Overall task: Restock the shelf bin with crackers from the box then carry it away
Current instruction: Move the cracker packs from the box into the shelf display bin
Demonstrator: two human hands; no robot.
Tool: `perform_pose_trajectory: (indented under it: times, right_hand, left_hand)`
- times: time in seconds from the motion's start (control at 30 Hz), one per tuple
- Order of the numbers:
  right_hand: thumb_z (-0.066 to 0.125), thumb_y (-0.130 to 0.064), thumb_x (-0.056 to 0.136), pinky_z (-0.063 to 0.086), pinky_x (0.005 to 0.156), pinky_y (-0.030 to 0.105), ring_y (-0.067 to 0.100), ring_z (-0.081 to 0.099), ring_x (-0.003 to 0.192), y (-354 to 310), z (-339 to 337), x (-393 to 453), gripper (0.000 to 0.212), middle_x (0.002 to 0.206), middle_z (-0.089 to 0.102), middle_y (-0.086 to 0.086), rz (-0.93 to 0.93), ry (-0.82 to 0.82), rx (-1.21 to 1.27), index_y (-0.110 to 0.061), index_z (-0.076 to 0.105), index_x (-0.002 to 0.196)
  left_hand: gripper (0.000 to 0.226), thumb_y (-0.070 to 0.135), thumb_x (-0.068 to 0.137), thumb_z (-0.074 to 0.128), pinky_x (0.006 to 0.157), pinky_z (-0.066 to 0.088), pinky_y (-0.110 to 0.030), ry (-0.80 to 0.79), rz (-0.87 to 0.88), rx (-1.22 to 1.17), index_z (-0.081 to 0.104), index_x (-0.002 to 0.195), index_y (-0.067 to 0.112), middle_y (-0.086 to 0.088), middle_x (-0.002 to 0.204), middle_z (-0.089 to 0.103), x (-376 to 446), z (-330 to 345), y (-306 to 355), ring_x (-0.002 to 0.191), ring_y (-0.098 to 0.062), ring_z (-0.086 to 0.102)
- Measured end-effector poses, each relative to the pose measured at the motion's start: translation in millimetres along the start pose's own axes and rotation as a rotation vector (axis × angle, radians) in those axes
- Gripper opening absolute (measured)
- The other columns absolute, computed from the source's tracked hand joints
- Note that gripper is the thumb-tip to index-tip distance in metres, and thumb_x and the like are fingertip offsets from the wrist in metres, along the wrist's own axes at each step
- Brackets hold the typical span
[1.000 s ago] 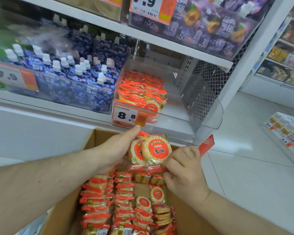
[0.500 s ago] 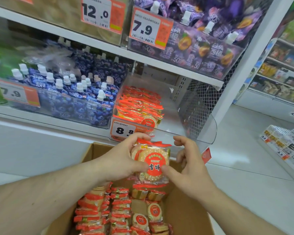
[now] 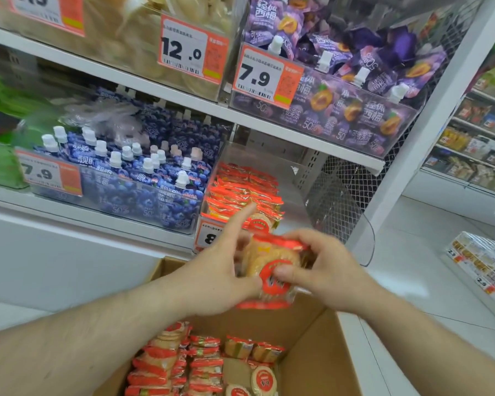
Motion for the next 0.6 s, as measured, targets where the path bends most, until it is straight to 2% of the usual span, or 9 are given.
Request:
perform_pose_trajectory:
  times: [0.07,0.1,0.17,0.2,0.27,0.4,0.5,0.6]
  right_hand:
    - [0.085,-0.011,0.07,0.046,0.068,0.009,-0.007,0.059,0.069,-8,-35,17,0.04,0.082,0.065,-0.012,-0.037,0.174,-0.107,-0.032,0.06,0.094]
    - [0.084,-0.011,0.071,0.046,0.067,0.009,-0.004,0.059,0.069,-8,-53,27,0.039,0.083,0.064,-0.01,-0.03,0.255,-0.117,-0.03,0.06,0.096]
    - [0.082,-0.016,0.074,0.052,0.075,0.02,0.006,0.063,0.079,2,-75,46,0.038,0.089,0.065,-0.007,0.038,0.315,-0.153,-0.027,0.059,0.103]
    - [0.082,-0.019,0.075,0.053,0.078,0.028,0.012,0.064,0.084,12,-78,56,0.038,0.092,0.065,-0.008,0.083,0.298,-0.204,-0.028,0.059,0.104]
    - [0.083,-0.023,0.074,0.052,0.078,0.033,0.017,0.064,0.086,33,-71,72,0.036,0.091,0.064,-0.008,0.168,0.208,-0.293,-0.028,0.06,0.101]
    - [0.085,-0.023,0.072,0.056,0.08,0.04,0.021,0.066,0.085,66,-29,96,0.038,0.095,0.067,0.0,0.26,-0.031,-0.307,-0.024,0.062,0.101]
    - [0.083,-0.022,0.074,0.055,0.075,0.032,0.018,0.065,0.081,70,-3,105,0.044,0.105,0.062,0.002,0.293,-0.127,-0.409,-0.02,0.059,0.11]
    - [0.083,-0.018,0.074,0.051,0.052,0.022,0.013,0.063,0.061,67,10,110,0.048,0.086,0.063,0.001,0.325,-0.165,-0.455,-0.018,0.05,0.108]
  left_hand:
    - [0.088,0.019,0.085,0.068,0.09,0.047,-0.021,0.189,0.016,0.151,0.011,0.144,0.052,0.014,0.136,0.033,4,-19,-1,0.11,0.0,0.053]
    - [0.081,0.023,0.086,0.067,0.098,0.042,-0.024,0.245,0.005,0.313,0.018,0.145,0.049,0.013,0.141,0.025,5,-27,-3,0.12,-0.004,0.046]
    - [0.074,0.03,0.083,0.065,0.114,0.026,-0.036,0.275,-0.052,0.637,0.026,0.144,0.046,0.011,0.149,0.006,8,-38,-12,0.14,-0.018,0.02]
    - [0.076,0.032,0.081,0.064,0.117,0.019,-0.042,0.256,-0.1,0.748,0.025,0.144,0.048,0.009,0.152,-0.003,9,-40,-20,0.144,-0.023,0.007]
    - [0.083,0.032,0.08,0.062,0.117,0.012,-0.05,0.206,-0.193,0.843,0.016,0.146,0.051,0.007,0.155,-0.016,12,-41,-34,0.146,-0.027,-0.01]
    - [0.089,0.027,0.083,0.058,0.117,0.006,-0.052,0.158,-0.239,0.853,0.004,0.148,0.052,0.006,0.154,-0.031,15,-38,-43,0.145,-0.03,-0.024]
    - [0.086,0.024,0.084,0.057,0.118,0.004,-0.049,0.161,-0.203,0.872,0.005,0.149,0.048,0.007,0.153,-0.032,17,-36,-40,0.145,-0.028,-0.026]
    - [0.085,0.024,0.086,0.057,0.118,0.004,-0.047,0.164,-0.193,0.872,0.005,0.149,0.045,0.009,0.155,-0.026,17,-34,-41,0.145,-0.025,-0.023]
Point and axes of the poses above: each hand's wrist, its own x-axis towards the middle knuckle, its own z-axis out of the palm, y = z × x, the point moved 7 cm from there along x, towards the middle knuckle
